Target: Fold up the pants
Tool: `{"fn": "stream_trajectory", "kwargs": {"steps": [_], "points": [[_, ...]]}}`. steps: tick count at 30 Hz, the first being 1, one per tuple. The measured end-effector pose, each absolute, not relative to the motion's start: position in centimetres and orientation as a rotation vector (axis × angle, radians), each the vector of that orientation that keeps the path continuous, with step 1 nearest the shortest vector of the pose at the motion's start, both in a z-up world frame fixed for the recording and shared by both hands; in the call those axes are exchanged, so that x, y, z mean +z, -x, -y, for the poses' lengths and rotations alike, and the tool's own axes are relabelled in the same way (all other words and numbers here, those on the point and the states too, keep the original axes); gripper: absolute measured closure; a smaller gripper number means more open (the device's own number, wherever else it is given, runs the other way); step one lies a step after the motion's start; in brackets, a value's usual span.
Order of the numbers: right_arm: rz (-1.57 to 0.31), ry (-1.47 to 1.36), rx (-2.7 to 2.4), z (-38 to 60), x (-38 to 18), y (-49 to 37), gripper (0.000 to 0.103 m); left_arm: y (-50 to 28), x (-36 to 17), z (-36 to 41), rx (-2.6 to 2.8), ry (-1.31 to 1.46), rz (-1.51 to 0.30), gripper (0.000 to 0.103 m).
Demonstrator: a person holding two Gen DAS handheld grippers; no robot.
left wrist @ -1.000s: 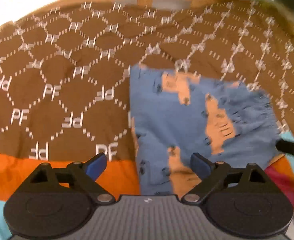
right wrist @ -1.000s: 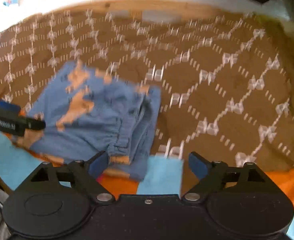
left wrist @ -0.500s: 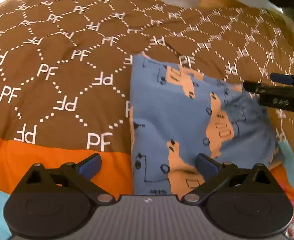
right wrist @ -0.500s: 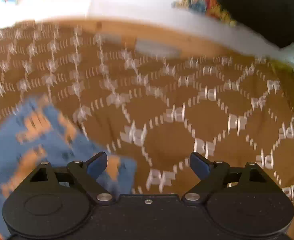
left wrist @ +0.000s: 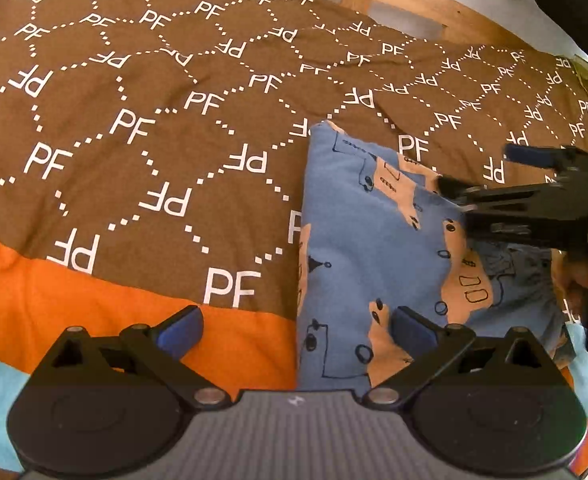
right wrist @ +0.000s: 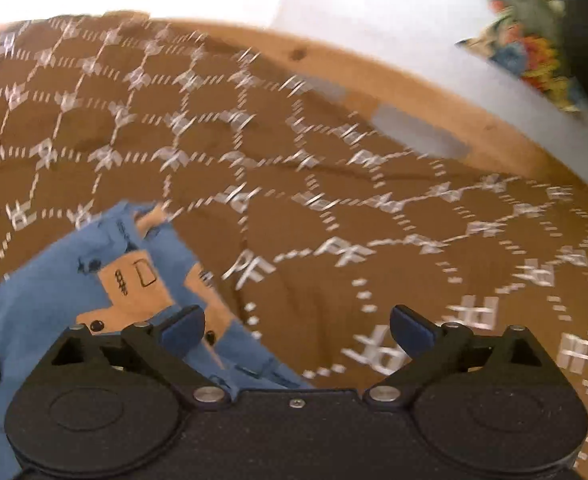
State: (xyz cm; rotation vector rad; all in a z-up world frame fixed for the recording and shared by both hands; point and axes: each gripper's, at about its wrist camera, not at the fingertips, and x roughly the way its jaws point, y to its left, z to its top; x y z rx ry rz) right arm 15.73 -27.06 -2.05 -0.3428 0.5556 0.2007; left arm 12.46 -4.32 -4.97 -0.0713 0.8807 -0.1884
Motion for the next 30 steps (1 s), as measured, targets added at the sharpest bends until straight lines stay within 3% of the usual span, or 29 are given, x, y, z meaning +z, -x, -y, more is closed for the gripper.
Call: {"fn": "stream_trajectory", "kwargs": {"steps": [6,10,13,17,30], "points": [[-0.564,0.190,0.146,29.0,0.7,-8.8,0.001,-12.4,-4.9,4.3,-0.180,0.082,-0.894,0.000],[-0.657,0.151,0.114,28.7,-1.2,-5.1,0.001,-12.4,-5.0,4.6,-0.173,0.071,-0.893,0.000],[-0.753,0.132,0.091,28.7,-3.4,-3.9,0.001,-12.3,-5.1,4.8,-0.170,0.060,-0.892,0.000],[-0.760,0.002,0.074,29.8,-3.6,-3.2,0.001,-12.3,-5.1,4.9,-0.164,0.052,-0.893,0.000],[-0.782,-0.018,0.059,29.5,-3.3,-2.1,0.001,-11.5,-4.3,5.4,-0.148,0.038,-0.956,0.000]]}}
